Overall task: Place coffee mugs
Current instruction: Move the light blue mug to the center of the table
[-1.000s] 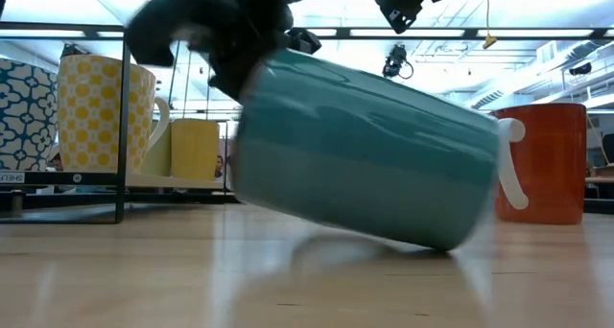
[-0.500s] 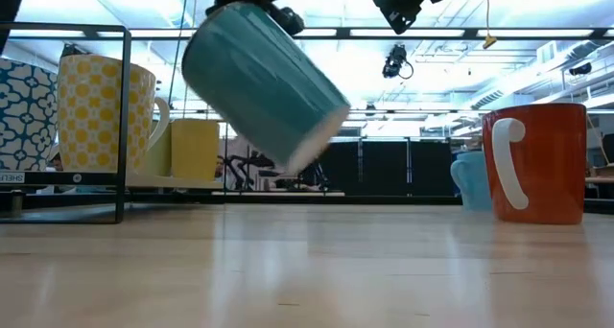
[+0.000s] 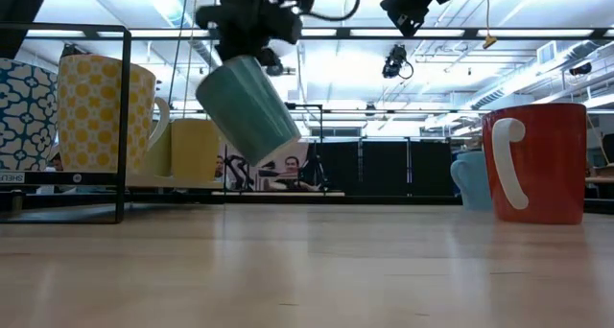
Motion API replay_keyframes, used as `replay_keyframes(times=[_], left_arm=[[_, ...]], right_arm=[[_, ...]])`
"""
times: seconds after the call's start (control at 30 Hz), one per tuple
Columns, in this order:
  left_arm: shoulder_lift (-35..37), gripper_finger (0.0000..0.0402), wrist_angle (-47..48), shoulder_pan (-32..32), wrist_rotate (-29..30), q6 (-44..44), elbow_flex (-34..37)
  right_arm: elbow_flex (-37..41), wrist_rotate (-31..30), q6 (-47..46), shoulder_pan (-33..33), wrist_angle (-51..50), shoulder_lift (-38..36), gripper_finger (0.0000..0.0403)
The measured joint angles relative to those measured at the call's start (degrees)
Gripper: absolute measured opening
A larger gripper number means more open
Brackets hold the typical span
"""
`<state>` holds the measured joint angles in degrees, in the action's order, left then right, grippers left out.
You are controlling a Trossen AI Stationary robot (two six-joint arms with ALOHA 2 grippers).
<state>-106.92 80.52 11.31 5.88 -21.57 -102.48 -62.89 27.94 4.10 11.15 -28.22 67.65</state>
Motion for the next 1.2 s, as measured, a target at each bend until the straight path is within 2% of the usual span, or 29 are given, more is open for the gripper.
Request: replay_keyframes(times=[0.27,0.47,1.0,1.2], left_arm=[[0.0,0.0028,-0.1,8.2,-0.8,-0.1,0.0],[0.0,0.0028,0.8,11.7,-3.4,-0.3,0.0],[-10.3,0.0033,0.8,12.9,-5.4,-0.1,0.0],[-11.8,0.0038,-0.4,12.6,-5.8,-0.4,-0.2]], right_arm=[[0.0,0.0,0.0,2.1,-0.2,-0.2,0.0151],[0.0,0.0,0.1,3.3,-0.2,-0.2,0.0151],[0.0,-0.2,0.5,3.7,-0.2,-0.2,0.0151],[0.0,-0.3,0.6,3.7,-0.2,-0.2,0.0151]])
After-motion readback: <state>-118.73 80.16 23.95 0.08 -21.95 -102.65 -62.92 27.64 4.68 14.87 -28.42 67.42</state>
